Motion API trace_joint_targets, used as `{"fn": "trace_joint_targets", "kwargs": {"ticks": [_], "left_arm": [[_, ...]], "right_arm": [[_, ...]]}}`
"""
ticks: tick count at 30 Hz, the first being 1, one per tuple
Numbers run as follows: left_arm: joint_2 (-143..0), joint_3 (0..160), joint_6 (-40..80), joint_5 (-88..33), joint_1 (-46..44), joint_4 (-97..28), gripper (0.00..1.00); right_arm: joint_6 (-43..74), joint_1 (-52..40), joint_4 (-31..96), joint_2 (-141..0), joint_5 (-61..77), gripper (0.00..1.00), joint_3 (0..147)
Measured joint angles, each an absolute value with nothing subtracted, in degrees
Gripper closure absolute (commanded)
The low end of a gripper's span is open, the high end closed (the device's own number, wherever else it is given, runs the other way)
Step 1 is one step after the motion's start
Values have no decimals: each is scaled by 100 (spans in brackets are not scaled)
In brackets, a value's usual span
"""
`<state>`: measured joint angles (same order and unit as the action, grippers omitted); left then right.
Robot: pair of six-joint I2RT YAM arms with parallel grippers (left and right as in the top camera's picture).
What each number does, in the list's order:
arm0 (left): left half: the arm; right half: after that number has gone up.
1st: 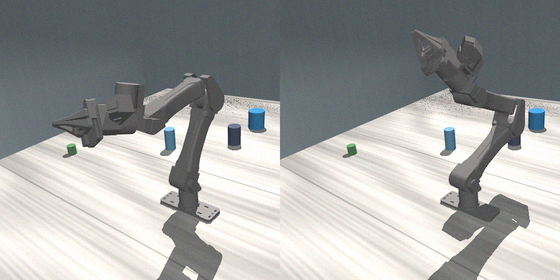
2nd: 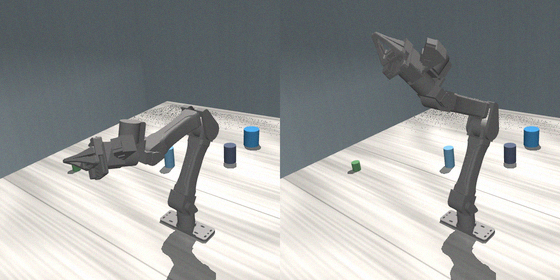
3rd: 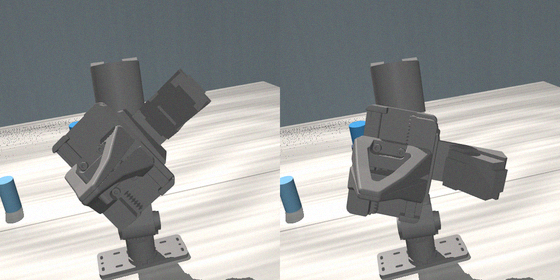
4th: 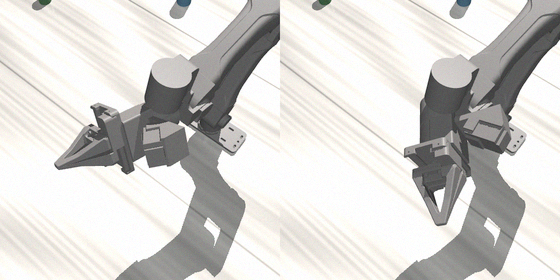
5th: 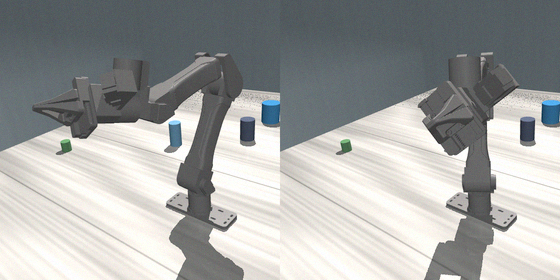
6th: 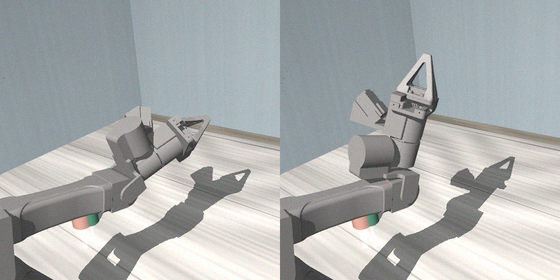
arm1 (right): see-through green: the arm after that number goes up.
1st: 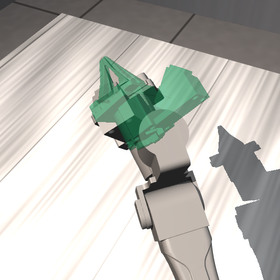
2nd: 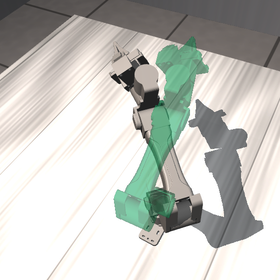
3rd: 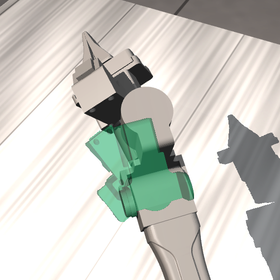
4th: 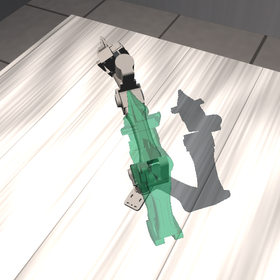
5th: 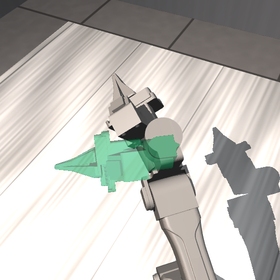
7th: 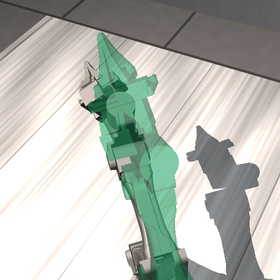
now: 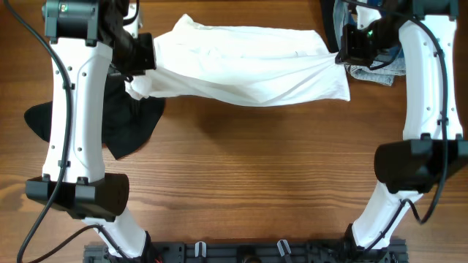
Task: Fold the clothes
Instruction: 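Lay the T-shirt flat on the table, pulling it taut between grippers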
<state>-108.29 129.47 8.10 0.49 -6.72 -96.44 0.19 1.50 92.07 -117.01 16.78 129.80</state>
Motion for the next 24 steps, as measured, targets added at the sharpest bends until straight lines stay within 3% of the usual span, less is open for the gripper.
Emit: {"fn": "trace_joint_targets", "kwargs": {"ticks": [11, 17, 24], "left_arm": [[-9929, 10473, 1085, -104, -672, -9351, 96], [-9553, 9574, 1155, -143, -672, -8759, 96], [-9535, 9115, 1175, -145, -672, -8029, 96]], "right_arm": [[349, 150, 8628, -9778, 1382, 96, 10003], [493, 150, 7662, -9675, 1341, 95, 8591], [489, 150, 7100, -9756, 1319, 92, 8110]]}}
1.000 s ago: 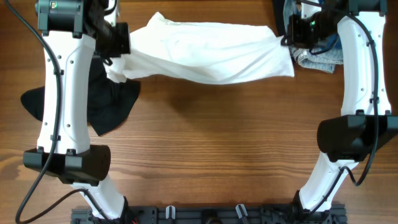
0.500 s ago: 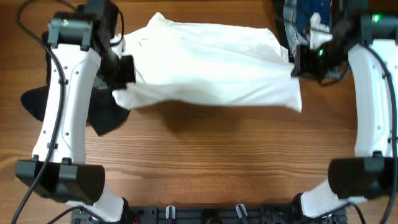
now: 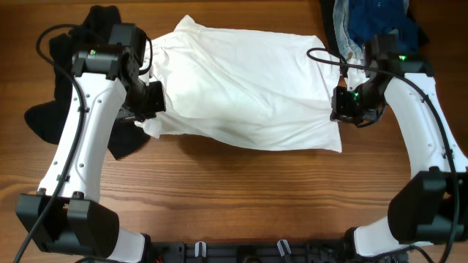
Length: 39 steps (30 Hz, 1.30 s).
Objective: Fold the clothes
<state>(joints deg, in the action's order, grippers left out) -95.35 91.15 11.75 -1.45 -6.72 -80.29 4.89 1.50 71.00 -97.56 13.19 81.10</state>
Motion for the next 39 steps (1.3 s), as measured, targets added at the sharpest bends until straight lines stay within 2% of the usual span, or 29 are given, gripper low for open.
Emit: {"fn": "trace_joint_targets", "kwargs": {"ticks": [9, 13, 17, 21, 25, 27, 35, 39], "left_arm": [[-9535, 9080, 1175, -145, -672, -7701, 96], [-9535, 9078, 1177, -145, -672, -7588, 96], [-9535, 9078, 1177, -145, -672, -7561, 96], [-9535, 9074, 1177, -145, -672, -7557, 96], [-9535, 9070, 1179, -145, -672, -7548, 96], [-9535, 9070, 1190, -145, -672, -7518, 96], [-9535, 9070, 1192, -145, -672, -7446, 96], [-9535, 9070, 1192, -145, -672, -7443, 96]], "right_arm": [[425, 38, 6042, -10591, 1503, 92, 8095], [543, -226, 5776, -10770, 1590, 81, 8093], [858, -263, 6014, -10739, 1525, 77, 8093], [1243, 14, 6499, -10407, 1162, 71, 8093], [1446, 554, 6855, -9616, 965, 57, 8093], [1516, 821, 6969, -9292, 908, 54, 8073], [1651, 1094, 6416, -9161, 1090, 54, 6657], [1791, 1094, 5806, -9183, 1175, 60, 5861]]}}
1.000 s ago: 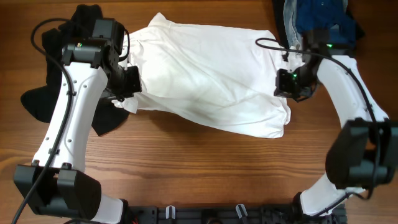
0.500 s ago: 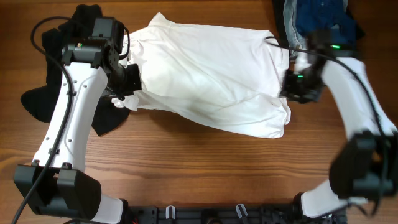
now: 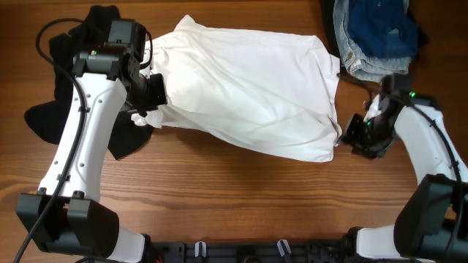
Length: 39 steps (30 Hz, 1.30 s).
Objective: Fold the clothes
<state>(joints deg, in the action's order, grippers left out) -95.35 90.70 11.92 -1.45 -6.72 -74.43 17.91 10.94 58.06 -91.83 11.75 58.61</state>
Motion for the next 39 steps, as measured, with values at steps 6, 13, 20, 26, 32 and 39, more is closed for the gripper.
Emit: {"fn": "trace_joint_targets", "kwargs": {"ticks": [6, 13, 20, 26, 32, 39], "left_arm": [[-9535, 9070, 1192, -145, -672, -7448, 96], [-9535, 9067, 1192, -145, -672, -7448, 96], [-9533, 9070, 1192, -145, -672, -7448, 96], [-9535, 9067, 1192, -145, -672, -7450, 96], [-9535, 9067, 1192, -145, -672, -7450, 96], [-9535, 9067, 1192, -145, -672, -7454, 96]], "right_arm": [[1914, 1094, 4917, -9183, 1194, 75, 5223], [1949, 1094, 3922, -9183, 1275, 76, 4724], [1944, 932, 3330, -9188, 1483, 71, 4619], [1922, 425, 2985, -9330, 1549, 61, 4619], [1929, 174, 2834, -9574, 1588, 61, 4718], [1959, 156, 2998, -9800, 1597, 96, 4897]]}}
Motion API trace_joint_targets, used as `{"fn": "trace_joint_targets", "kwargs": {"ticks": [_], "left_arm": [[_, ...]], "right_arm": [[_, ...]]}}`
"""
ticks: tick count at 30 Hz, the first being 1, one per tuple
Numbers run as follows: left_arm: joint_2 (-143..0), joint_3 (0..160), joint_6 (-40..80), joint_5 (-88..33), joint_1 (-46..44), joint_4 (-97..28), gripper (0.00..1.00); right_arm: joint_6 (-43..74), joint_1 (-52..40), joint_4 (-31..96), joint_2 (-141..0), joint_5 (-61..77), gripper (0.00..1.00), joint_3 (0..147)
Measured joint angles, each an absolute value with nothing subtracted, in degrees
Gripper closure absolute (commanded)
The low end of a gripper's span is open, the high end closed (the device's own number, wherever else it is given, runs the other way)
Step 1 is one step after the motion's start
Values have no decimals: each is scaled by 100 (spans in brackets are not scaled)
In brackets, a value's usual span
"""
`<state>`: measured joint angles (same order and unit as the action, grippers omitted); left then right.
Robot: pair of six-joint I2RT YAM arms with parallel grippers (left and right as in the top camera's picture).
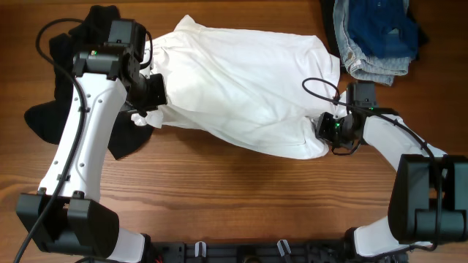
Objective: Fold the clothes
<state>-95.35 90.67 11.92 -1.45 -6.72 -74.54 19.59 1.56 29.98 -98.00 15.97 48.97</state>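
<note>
A white garment lies spread over the far middle of the table, wrinkled, with its lower right corner drawn inward. My left gripper is at the garment's left edge, shut on a bunched bit of the white cloth. My right gripper is at the lower right corner, its fingers hidden against the cloth and seemingly shut on it. Only the overhead view is given.
A black garment lies at the left, partly under my left arm. A pile of blue denim clothes sits at the far right corner. Bare wooden table stretches across the near half.
My right gripper has moved left, from just outside the garment's lower right corner to over it, and that corner has come inward with it. The left arm has not moved.
Both grippers first held the white garment stretched between them at the far side of the table. Then it lay spread nearer, with a gripper at each side. The right gripper then stood at the lower right corner, and now has drawn that corner to the left.
</note>
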Motion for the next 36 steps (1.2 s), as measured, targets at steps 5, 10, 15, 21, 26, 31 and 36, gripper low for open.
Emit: {"fn": "trace_joint_targets", "kwargs": {"ticks": [5, 10, 15, 21, 26, 31, 36], "left_arm": [[-9535, 9067, 1192, -145, -672, -7461, 96], [-9535, 9067, 1192, -145, -672, -7472, 96], [-9535, 9067, 1192, -145, -672, -7474, 96], [-9535, 9067, 1192, -143, -672, -7474, 96], [-9535, 9070, 1192, -99, -672, -7478, 96], [-9380, 9061, 1192, 16, -672, -7476, 96], [-8521, 9065, 1192, 56, -672, -7500, 96]], "right_arm": [[1994, 187, 3579, -9758, 1640, 96, 4921], [1968, 523, 4598, -9411, 1391, 96, 4930], [1789, 915, 5221, -8527, 1260, 96, 5336], [1575, 982, 5704, -7907, 1214, 96, 5640], [1485, 980, 5867, -7900, 1199, 96, 5640], [1476, 980, 6121, -7542, 1203, 96, 5787], [1466, 980, 6652, -7054, 1151, 96, 6549]]}}
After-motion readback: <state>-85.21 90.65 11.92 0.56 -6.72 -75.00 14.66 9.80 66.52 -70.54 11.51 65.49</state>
